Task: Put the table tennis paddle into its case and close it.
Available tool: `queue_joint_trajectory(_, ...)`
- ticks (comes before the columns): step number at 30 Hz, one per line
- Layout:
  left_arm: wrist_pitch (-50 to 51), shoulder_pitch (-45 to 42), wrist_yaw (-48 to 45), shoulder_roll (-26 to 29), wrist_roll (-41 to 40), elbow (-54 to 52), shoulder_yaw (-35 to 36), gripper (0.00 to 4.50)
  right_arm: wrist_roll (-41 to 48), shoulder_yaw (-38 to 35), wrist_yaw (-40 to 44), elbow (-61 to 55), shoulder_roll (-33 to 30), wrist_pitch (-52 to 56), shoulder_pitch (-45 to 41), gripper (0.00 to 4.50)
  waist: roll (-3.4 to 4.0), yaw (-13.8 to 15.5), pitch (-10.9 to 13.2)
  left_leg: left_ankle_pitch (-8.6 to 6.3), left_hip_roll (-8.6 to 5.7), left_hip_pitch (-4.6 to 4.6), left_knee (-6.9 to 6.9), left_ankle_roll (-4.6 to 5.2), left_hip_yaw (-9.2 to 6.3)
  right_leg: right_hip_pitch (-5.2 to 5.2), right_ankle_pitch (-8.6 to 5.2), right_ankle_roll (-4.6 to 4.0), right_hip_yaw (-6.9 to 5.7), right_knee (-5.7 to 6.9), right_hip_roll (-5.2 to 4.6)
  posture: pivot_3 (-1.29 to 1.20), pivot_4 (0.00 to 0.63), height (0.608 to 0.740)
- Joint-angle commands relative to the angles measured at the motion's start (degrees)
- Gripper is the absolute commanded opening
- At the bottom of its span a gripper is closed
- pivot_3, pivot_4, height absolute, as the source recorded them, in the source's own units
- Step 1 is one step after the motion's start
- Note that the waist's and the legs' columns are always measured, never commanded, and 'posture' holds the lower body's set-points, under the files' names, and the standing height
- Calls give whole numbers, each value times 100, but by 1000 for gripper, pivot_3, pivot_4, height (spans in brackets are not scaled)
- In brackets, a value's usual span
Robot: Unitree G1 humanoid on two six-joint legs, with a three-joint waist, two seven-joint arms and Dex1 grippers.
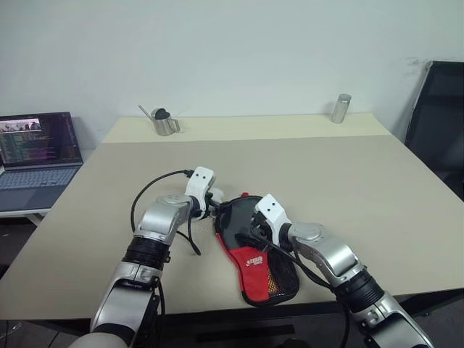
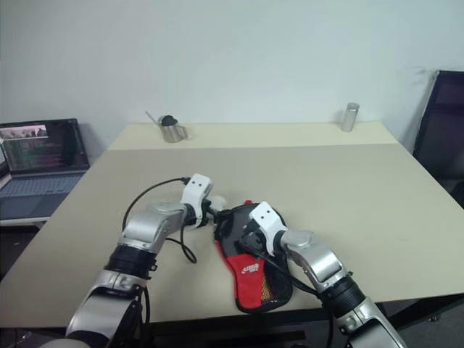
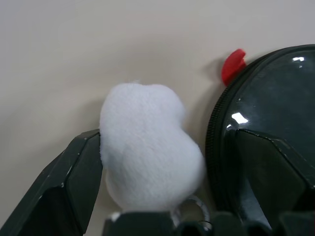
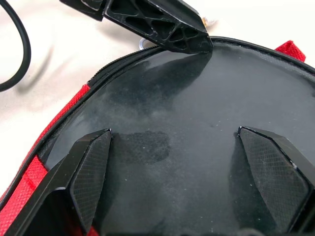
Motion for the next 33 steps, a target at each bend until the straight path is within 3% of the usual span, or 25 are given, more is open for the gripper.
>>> queue_joint_trajectory(1, -242, -141, 301, -110, 328, 379, -101, 4500, -105, 145, 152, 264, 47, 400, 212, 4478, 2, 7, -29, 0, 0, 2, 0, 0, 0, 2, 0, 0, -1, -1, 0, 0, 150, 740)
queue_joint_trajectory(7, -476, -247, 466, -253, 431, 707, -16, 4500, -219, 66, 186, 201, 102, 487, 266, 4478, 7, 1, -44, -2, 1, 64, -4, 2, -6, 65, -6, 9, -8, -7, 1, 0, 150, 740)
queue_joint_trajectory(10, -636, -310, 621, -270, 433, 837, 135, 3946, -236, 11, 179, 165, 111, 538, 308, 4500, 7, 1, -45, 0, 1, 70, -2, 0, -11, 77, -18, 30, -12, -8, 1, 0, 150, 740)
queue_joint_trajectory(19, -693, -121, 1003, -50, 317, 581, 675, 868, -330, -61, 205, 61, 121, 631, 389, 4500, 8, -53, -44, 5, 6, 98, -10, -9, -16, 93, -21, 34, -11, -5, 6, 0, 150, 740)
queue_joint_trajectory(22, -799, -119, 1150, -53, 334, 622, 795, 135, -358, -74, 222, 68, 143, 644, 386, 4500, 6, -20, -44, 4, 4, 93, -10, -10, -17, 92, -20, 34, -11, -10, 4, 0, 150, 740)
queue_joint_trajectory(30, -1518, -444, 1176, -204, 364, 1094, 777, 104, -363, -27, 314, 144, 186, 663, 334, 4500, 4, -19, -42, 4, 5, 92, -13, -12, -21, 91, -20, 34, -14, -12, 3, 0, 150, 740)
queue_joint_trajectory(33, -2110, -862, 1150, -302, 540, 1818, 592, 104, -347, -11, 358, 174, 225, 727, 309, 4500, 4, -12, -42, 4, 5, 91, -13, -12, -20, 91, -21, 35, -15, -14, 4, 0, 150, 740)
